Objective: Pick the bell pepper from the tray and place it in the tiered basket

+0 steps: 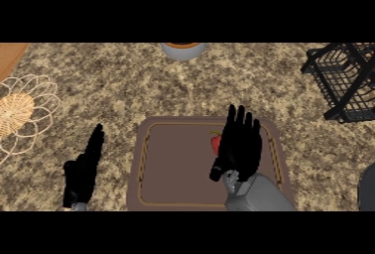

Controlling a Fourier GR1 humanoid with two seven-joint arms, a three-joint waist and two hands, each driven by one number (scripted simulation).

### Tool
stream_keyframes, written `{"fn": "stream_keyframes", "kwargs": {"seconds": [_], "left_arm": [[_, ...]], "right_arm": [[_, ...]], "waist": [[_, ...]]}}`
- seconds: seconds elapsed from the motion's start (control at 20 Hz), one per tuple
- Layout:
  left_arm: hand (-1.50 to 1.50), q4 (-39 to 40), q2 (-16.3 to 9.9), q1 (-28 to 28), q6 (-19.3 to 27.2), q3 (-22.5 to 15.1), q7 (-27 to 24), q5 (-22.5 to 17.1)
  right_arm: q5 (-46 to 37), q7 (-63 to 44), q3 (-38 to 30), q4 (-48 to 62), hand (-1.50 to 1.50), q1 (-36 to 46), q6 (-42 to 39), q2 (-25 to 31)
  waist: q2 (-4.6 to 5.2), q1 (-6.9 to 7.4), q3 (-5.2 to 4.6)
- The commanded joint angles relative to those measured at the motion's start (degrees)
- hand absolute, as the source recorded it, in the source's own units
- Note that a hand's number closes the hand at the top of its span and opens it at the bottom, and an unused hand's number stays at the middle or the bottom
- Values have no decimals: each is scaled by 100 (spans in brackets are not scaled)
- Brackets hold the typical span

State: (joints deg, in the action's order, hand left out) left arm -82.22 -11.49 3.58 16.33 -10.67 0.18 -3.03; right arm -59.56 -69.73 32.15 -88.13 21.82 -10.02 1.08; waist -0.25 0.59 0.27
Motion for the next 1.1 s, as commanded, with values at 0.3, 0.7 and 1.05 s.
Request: {"fn": "stream_keyframes", "kwargs": {"seconds": [0.3,0.7,1.05], "left_arm": [[0,385,191,-35,2,-23,42,58],[0,-26,265,137,135,-120,295,202],[0,440,218,-36,-118,126,-63,167]], "right_arm": [[453,-1101,-311,655,-150,389,91,-103],[416,-1010,-51,864,150,201,652,-103],[317,-253,-32,1578,150,458,786,-104]], "waist": [[39,10,-31],[27,21,-26],[37,3,-29]]}}
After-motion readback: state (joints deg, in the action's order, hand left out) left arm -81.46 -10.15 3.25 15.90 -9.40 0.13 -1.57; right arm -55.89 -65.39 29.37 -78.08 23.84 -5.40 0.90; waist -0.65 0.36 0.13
